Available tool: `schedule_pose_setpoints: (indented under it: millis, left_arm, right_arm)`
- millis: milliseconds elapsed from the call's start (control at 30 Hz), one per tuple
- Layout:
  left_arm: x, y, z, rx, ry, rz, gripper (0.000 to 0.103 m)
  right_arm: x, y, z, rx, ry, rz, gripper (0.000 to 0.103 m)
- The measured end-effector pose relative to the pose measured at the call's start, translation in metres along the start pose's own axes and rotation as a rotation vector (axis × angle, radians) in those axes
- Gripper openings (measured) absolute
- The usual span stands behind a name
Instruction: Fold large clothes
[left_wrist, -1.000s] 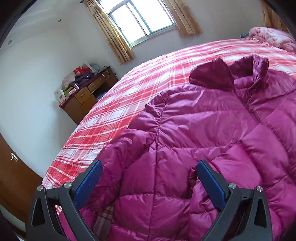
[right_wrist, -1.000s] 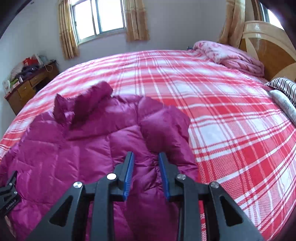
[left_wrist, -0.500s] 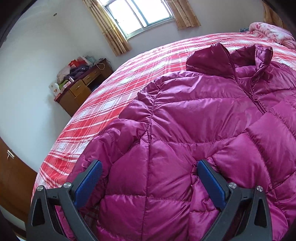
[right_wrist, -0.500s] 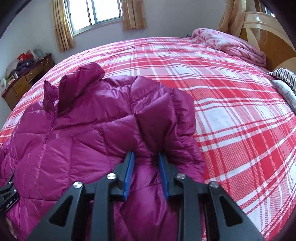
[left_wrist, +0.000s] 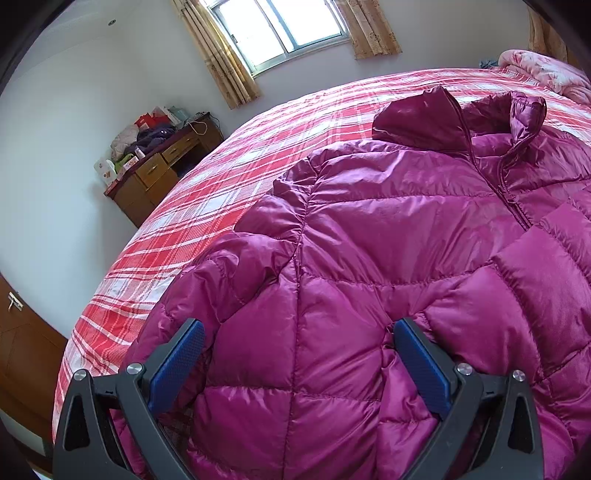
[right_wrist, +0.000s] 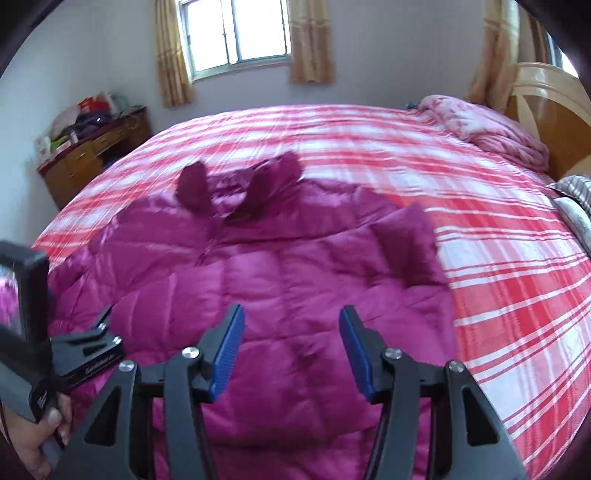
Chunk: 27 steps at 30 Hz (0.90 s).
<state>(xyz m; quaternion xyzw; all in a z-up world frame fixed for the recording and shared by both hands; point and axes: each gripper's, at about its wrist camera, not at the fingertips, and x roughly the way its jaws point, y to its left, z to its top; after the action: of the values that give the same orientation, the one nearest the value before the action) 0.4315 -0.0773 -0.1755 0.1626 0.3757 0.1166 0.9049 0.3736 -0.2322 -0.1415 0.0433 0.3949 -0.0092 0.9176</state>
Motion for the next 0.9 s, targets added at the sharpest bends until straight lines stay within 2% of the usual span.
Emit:
schedule_pose_setpoints:
  millis: [133, 300, 500, 600, 700, 900]
  left_arm:
    - [0.002, 0.003, 0.0, -0.013, 0.005, -0.018, 0.102]
    - [0.002, 0.002, 0.0, -0.011, 0.003, -0.014, 0.102]
    - [0.001, 0.005, 0.0, -0.019, 0.008, -0.032, 0.102]
    - [-0.001, 0.015, -0.001, -0.039, 0.016, -0.069, 0.102]
    - [-0.013, 0.026, -0.003, -0.038, -0.002, -0.048, 0.102]
    - [-0.051, 0.086, -0.013, -0.079, -0.049, -0.062, 0.102]
  right_arm:
    - [0.03, 0.002, -0.014, -0.014, 0.066, -0.017, 0.057]
    - [0.037, 0.009, -0.012, -0.061, 0.077, -0.074, 0.058]
    - [0.04, 0.009, -0.012, -0.069, 0.074, -0.086, 0.058]
    - [0.037, 0.013, -0.015, -0.071, 0.07, -0.091, 0.058]
    - [0.033, 0.015, -0.018, -0.067, 0.066, -0.087, 0.058]
    - [0.034, 0.015, -0.019, -0.067, 0.061, -0.086, 0.058]
